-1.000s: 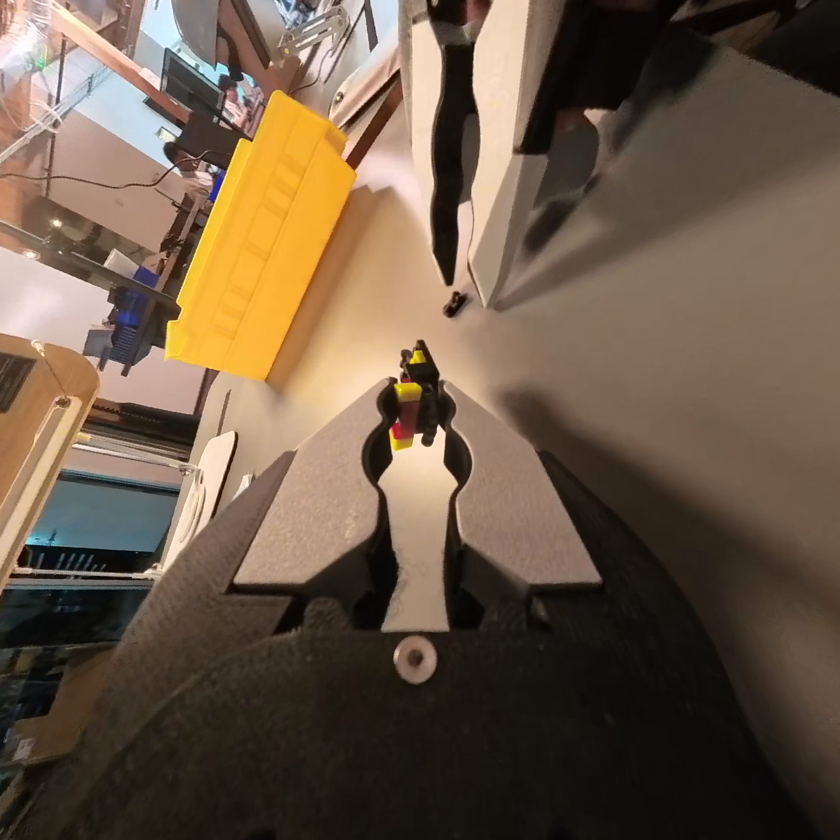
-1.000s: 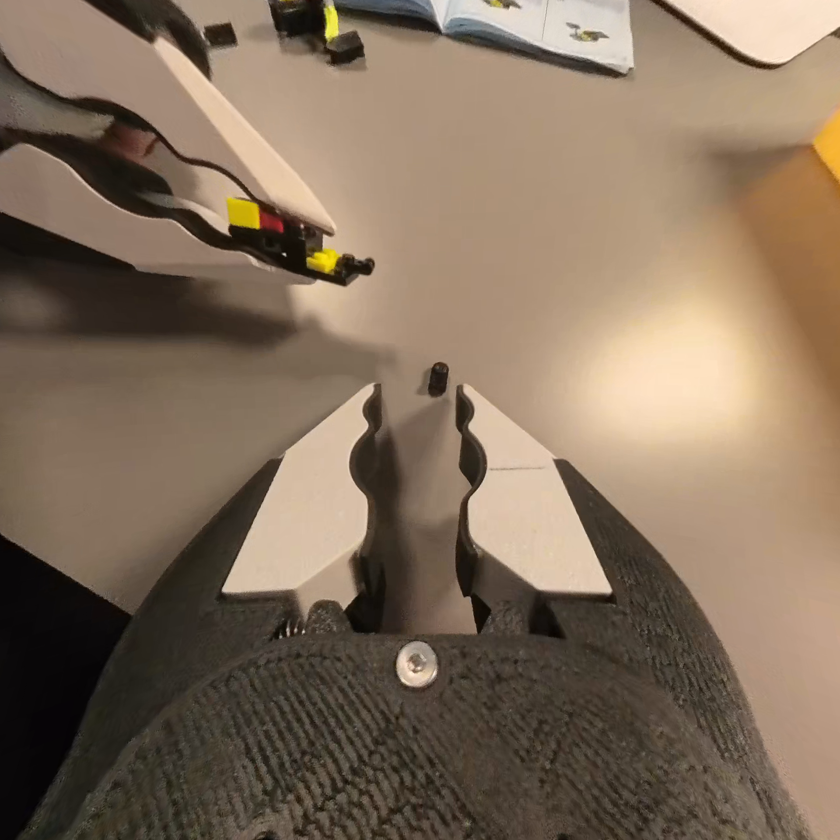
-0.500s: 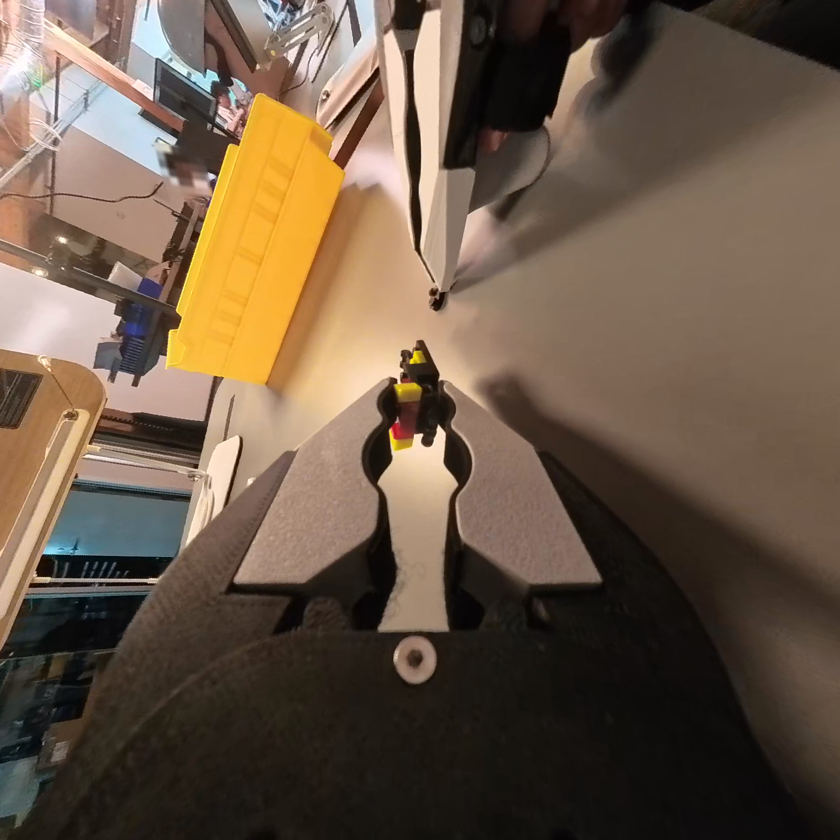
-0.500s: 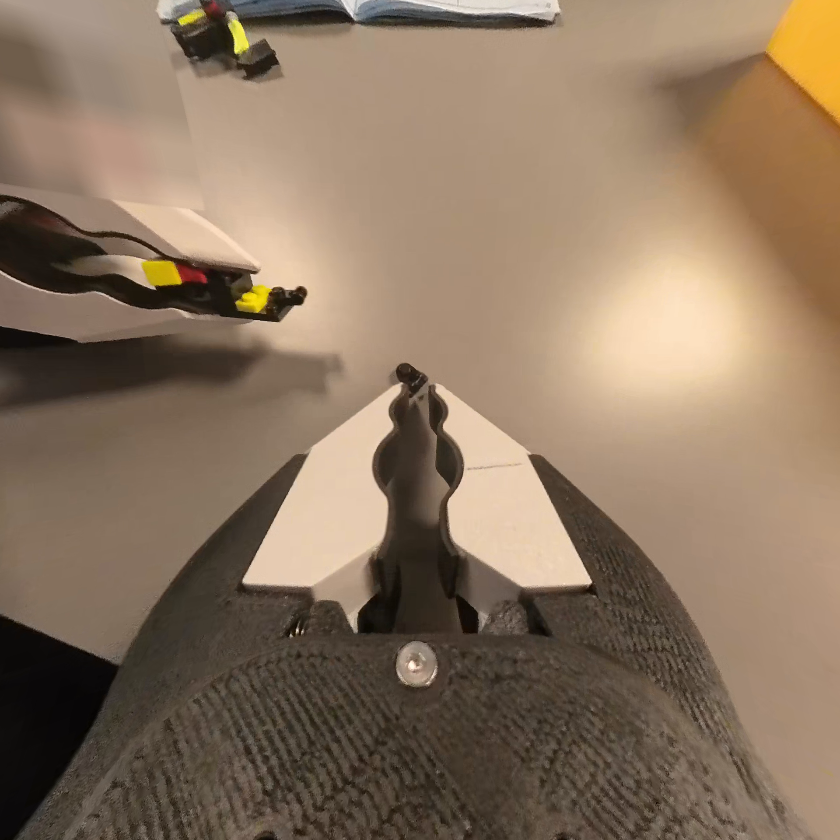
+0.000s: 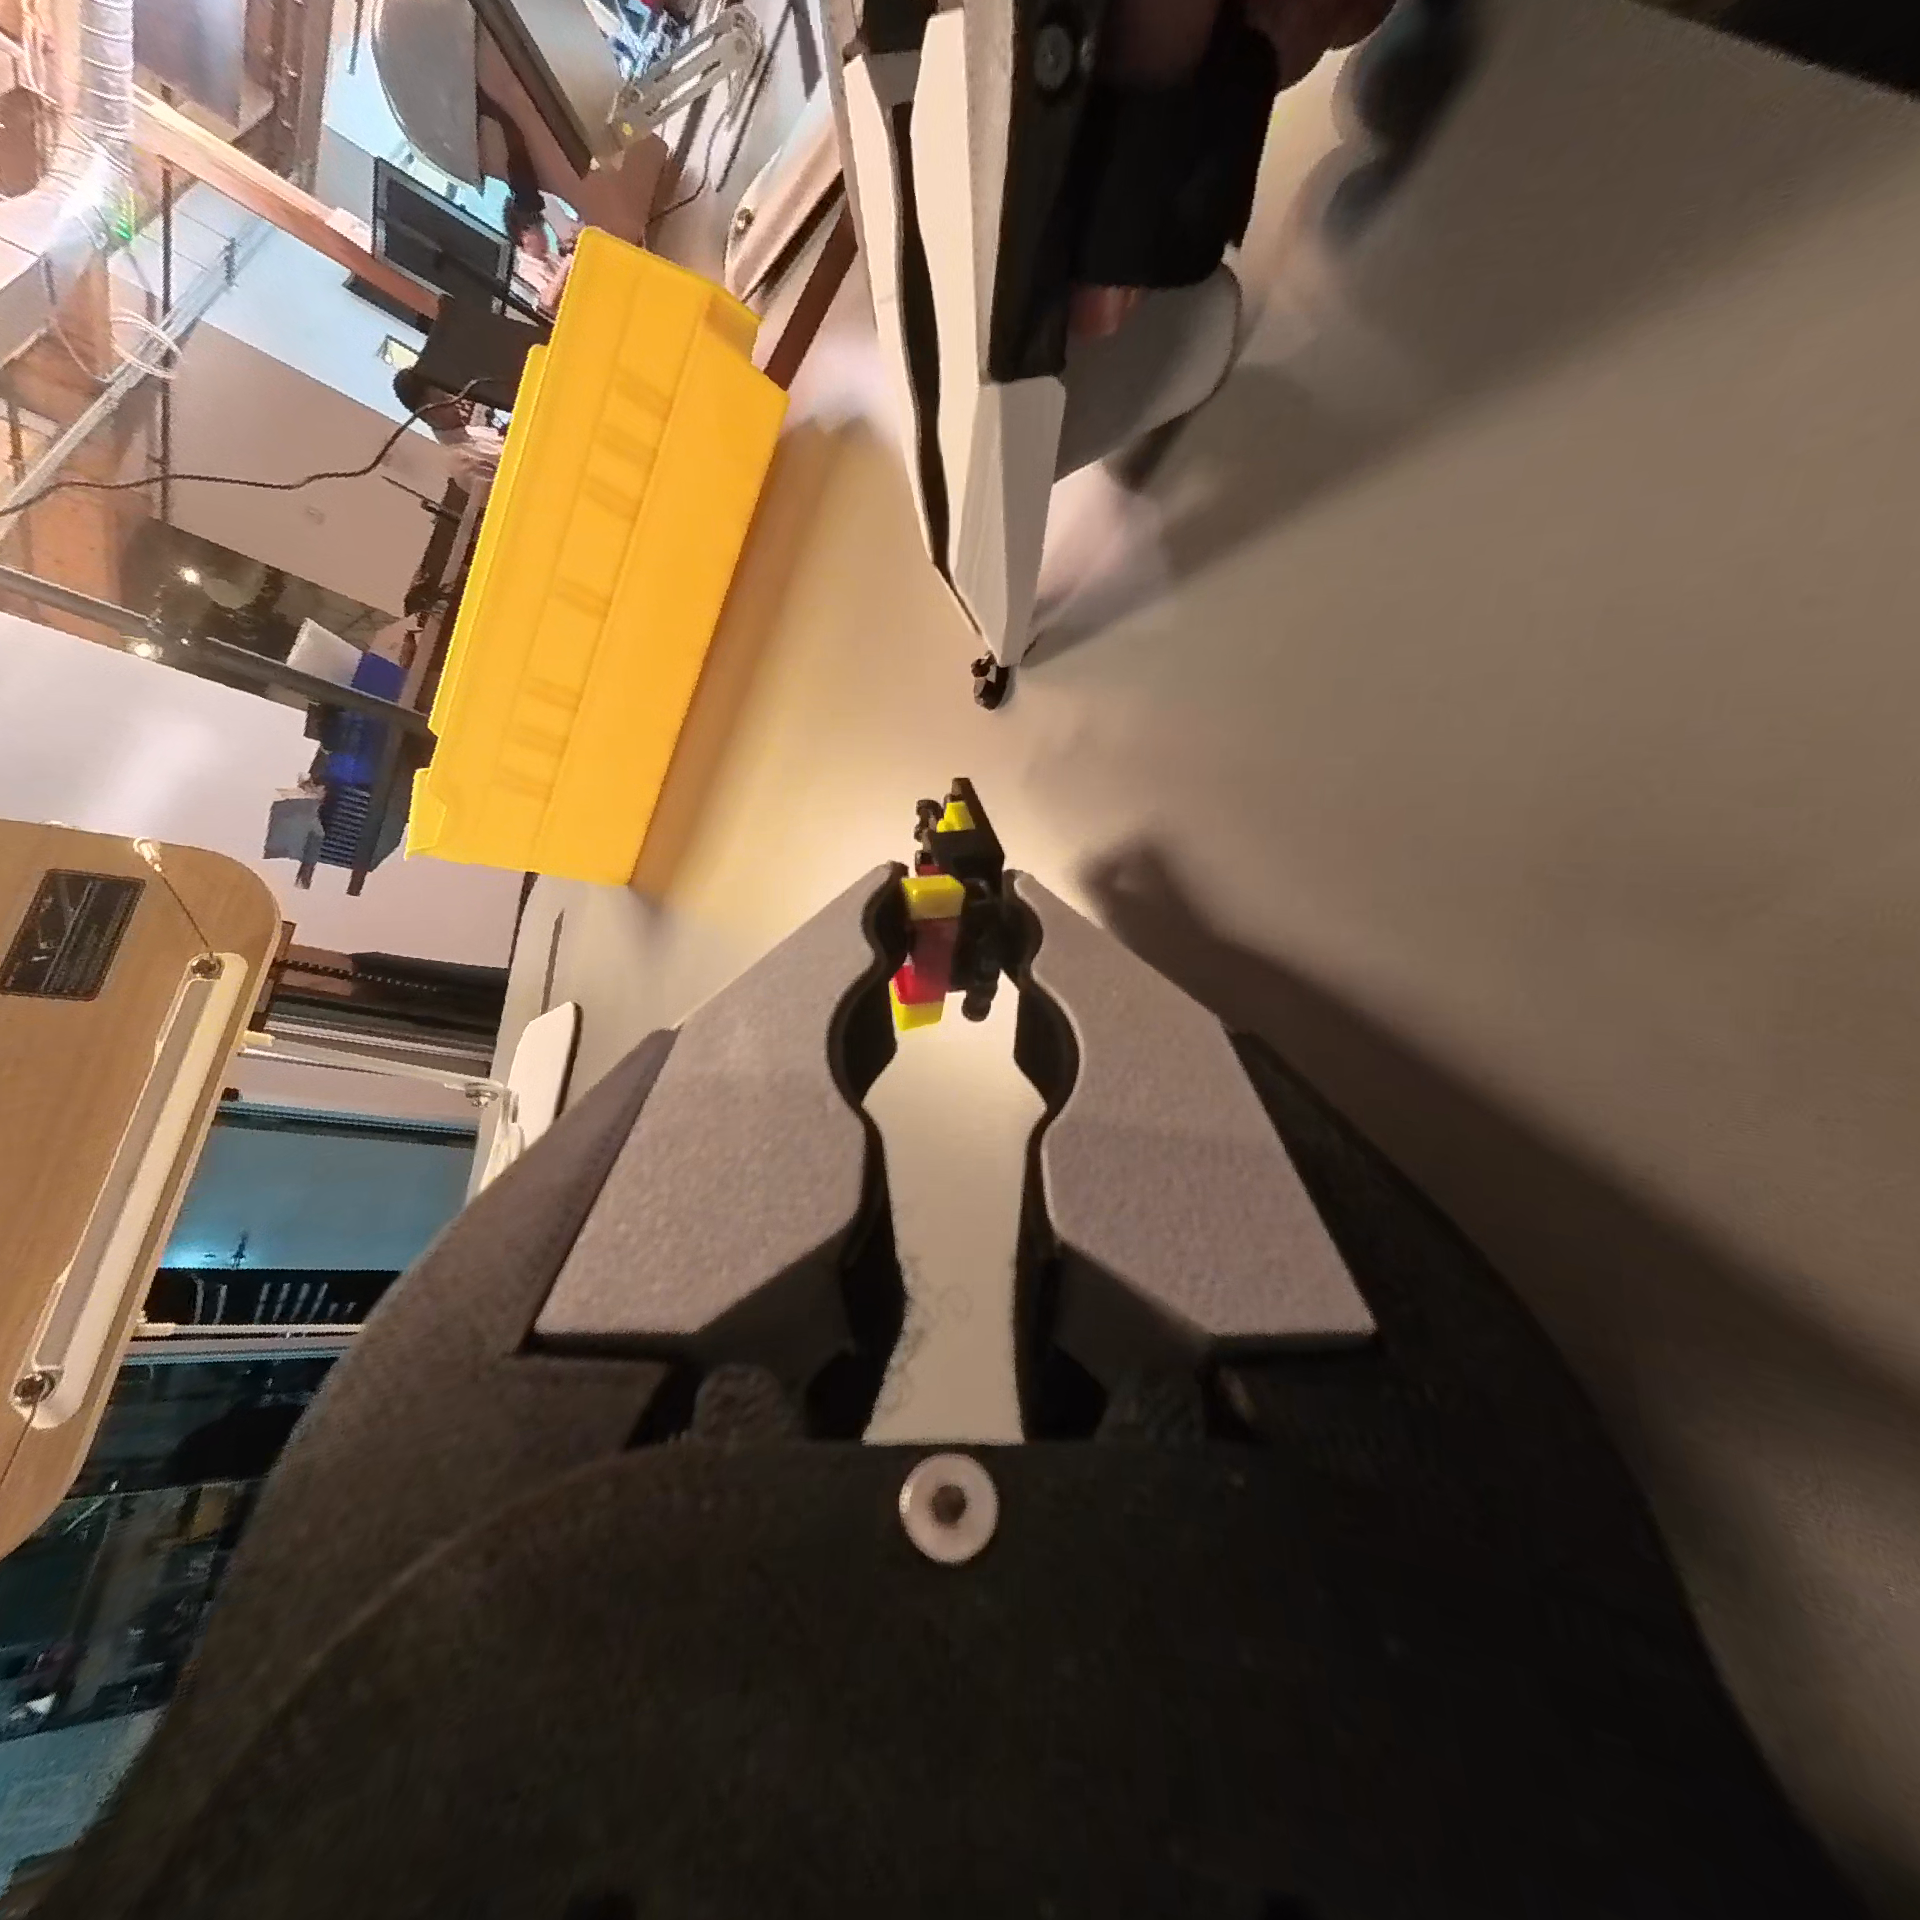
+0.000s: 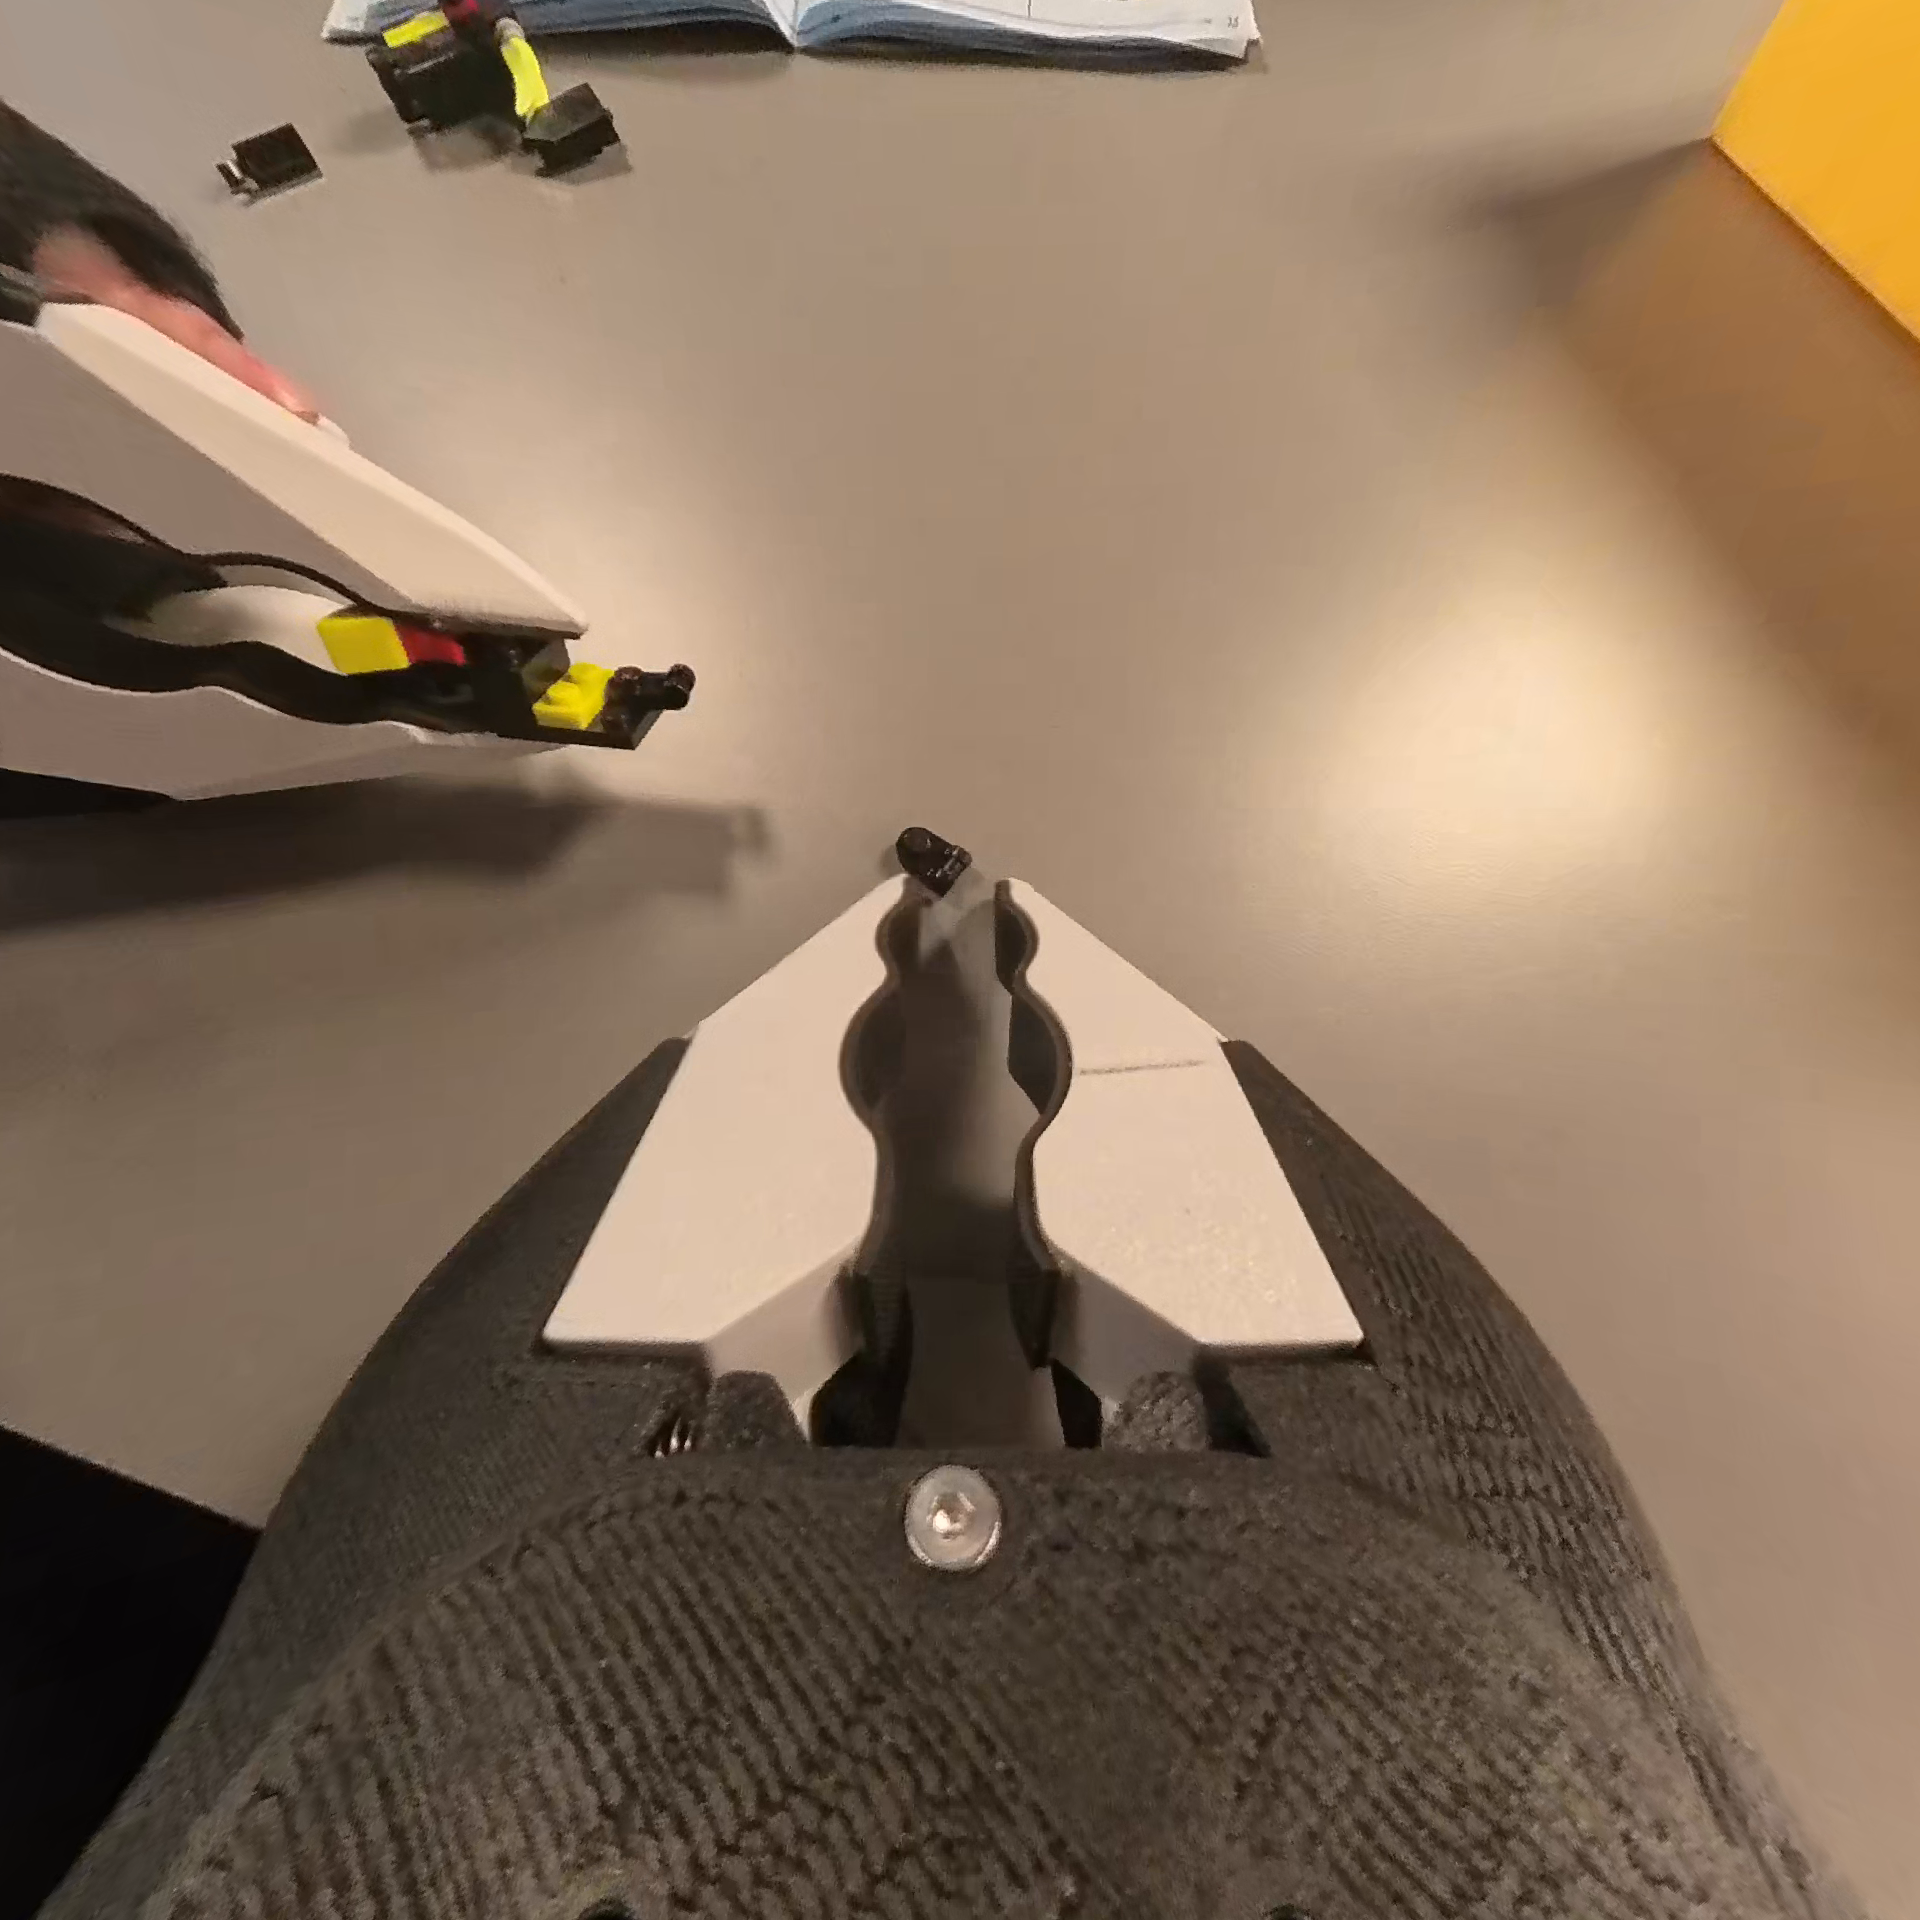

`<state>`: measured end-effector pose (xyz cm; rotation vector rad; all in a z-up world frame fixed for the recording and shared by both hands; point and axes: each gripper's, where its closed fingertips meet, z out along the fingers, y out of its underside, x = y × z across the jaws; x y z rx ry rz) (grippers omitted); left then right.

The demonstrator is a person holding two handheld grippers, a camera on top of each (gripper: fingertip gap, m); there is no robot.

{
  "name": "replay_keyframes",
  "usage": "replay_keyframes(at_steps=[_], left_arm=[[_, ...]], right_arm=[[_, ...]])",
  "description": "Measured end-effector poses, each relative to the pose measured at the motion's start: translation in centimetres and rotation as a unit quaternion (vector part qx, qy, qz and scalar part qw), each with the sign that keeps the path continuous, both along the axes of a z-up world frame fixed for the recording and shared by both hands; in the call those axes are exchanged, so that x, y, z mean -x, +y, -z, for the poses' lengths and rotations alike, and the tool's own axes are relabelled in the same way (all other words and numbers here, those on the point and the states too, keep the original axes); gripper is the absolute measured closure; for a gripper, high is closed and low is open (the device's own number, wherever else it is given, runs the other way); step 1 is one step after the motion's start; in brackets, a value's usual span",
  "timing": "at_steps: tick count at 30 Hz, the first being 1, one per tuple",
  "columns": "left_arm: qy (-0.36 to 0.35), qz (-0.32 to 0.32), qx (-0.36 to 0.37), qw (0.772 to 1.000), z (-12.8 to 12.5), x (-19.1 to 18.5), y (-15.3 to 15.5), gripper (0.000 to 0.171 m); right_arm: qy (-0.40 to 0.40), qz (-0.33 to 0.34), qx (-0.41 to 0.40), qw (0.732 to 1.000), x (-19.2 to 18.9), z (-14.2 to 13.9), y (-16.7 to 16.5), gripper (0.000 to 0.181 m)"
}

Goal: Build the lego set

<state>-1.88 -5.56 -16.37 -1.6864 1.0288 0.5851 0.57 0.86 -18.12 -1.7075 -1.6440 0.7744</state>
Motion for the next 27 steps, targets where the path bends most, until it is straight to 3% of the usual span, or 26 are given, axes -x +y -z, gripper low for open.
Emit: replay_keyframes(at_steps=[10, 15, 20, 27], left_arm=[[-0.001, 0.007, -0.001, 1.0, 0.0, -0.3, -0.1, 0.156], [-0.003, 0.014, -0.003, 1.0, -0.1, -0.5, -0.2, 0.156], [0.004, 0.032, -0.001, 0.999, 0.1, -1.1, -0.4, 0.156], [0.028, 0.055, -0.01, 0.998, 0.1, -1.7, -0.5, 0.156]], right_arm=[[0.001, 0.007, 0.001, 1.0, 0.0, 0.0, 0.0, 0.165], [0.005, -0.074, 0.034, 0.997, -0.2, -0.2, -1.7, 0.146], [0.004, -0.136, -0.034, 0.99, -0.2, -0.2, -0.5, 0.15], [-0.008, -0.253, 0.011, 0.967, 0.6, 0.0, -1.7, 0.16]])
